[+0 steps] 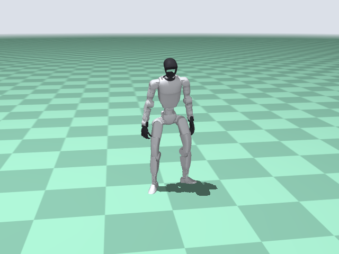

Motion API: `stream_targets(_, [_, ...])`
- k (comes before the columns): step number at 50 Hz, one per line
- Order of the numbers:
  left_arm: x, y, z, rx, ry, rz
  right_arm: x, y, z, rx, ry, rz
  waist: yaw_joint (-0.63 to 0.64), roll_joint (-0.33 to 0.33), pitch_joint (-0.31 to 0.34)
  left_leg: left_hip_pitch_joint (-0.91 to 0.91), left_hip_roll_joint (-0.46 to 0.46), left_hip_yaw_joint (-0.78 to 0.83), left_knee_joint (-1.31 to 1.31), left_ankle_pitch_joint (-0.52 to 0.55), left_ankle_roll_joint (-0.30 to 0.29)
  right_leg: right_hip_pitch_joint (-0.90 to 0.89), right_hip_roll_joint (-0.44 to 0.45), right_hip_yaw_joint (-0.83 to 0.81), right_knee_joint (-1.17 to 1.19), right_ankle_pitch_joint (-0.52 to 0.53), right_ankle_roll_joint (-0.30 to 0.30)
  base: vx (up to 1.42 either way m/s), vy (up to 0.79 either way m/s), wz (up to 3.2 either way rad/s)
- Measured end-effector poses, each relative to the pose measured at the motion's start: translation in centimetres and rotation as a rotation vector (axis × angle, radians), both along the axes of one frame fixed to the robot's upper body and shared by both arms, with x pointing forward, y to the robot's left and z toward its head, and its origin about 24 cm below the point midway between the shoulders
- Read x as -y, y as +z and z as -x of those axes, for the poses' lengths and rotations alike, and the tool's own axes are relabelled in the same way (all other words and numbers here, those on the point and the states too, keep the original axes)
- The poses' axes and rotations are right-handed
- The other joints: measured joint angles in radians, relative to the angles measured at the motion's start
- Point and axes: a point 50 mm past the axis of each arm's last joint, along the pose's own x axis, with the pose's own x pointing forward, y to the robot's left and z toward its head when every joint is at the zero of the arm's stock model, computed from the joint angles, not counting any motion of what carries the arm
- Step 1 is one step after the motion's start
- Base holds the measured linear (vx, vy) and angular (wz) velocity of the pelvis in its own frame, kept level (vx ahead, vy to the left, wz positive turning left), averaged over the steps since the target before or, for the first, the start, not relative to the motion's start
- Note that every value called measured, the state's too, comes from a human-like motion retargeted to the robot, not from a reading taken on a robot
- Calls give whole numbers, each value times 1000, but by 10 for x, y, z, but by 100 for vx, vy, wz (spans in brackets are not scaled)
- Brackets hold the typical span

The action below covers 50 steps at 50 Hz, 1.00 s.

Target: In place motions

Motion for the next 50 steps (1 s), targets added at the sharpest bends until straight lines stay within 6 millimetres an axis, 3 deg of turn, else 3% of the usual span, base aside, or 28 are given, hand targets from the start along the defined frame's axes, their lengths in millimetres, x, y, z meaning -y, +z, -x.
stream_targets(4, [1,-7,60,-189,-47,15,16,-8,72,-232,12,103,-7,2,-36,130,-54,11,-156,56,6,115,34,-31,-121,40,-7,30,-1,3])
stream_targets(7, [5,-6,90,-300,-33,13,24,-5,115,-425,-80,171,-17,11,-73,155,-62,3,-189,69,0,139,38,-35,-146,52,-2,17,0,14])
stream_targets(11, [13,-7,95,-324,63,38,22,-3,132,-483,-305,128,-16,13,-60,173,-50,2,-176,68,-4,162,36,-43,-141,54,0,0,0,0])
stream_targets(15, [7,-8,76,-256,4,36,15,-6,122,-420,-420,34,-25,15,-61,195,-51,-1,-164,52,-2,182,39,-53,-129,39,-3,0,0,0])
stream_targets(17, [4,-7,61,-211,-21,18,11,-9,107,-369,-415,8,-24,13,-64,188,-42,2,-135,34,-4,175,32,-53,-102,21,-3,0,0,0])
stream_targets(21, [2,-2,11,-72,-5,3,0,-9,50,-192,-317,-41,-33,13,-58,67,21,-17,55,-46,-5,67,5,-25,60,-54,-10,-16,-1,1])
stream_targets(25, [-6,11,-42,92,-36,-32,-13,1,-15,11,-192,-82,9,-4,-7,-50,71,-80,308,-160,-16,-54,-17,53,291,-167,-13,-22,-1,-55])
stream_targets(30, [-17,30,-87,224,-82,-105,-31,22,-75,121,8,-141,0,16,-17,-247,125,-174,631,-310,-37,-220,-34,87,565,-307,-20,-5,6,-24])
stream_targets(34, [-21,39,-105,280,-105,-117,-39,35,-103,220,55,-163,14,24,-8,-330,151,-208,792,-374,-48,-298,-37,110,711,-366,-29,-6,7,-13])
stream_targets(37, [-25,39,-105,268,-112,-139,-41,37,-106,229,38,-165,19,27,-8,-350,155,-216,843,-393,-44,-317,-41,120,763,-387,-30,0,2,2])
stream_targets(41, [-26,33,-90,222,-80,-133,-41,30,-93,181,13,-194,25,22,-11,-323,142,-211,822,-386,-41,-289,-53,125,746,-377,-28,3,6,15])
stream_targets(45, [-25,22,-63,153,-35,-107,-35,16,-62,90,-15,-197,18,16,-23,-245,113,-185,680,-332,-27,-205,-56,107,608,-317,-16,7,4,28])
stream_targets(50, [-15,5,-15,5,3,-58,-18,-1,-10,-69,-71,-122,15,4,-48,-87,49,-94,318,-159,13,-59,-27,68,267,-142,-14,-1,-1,23])
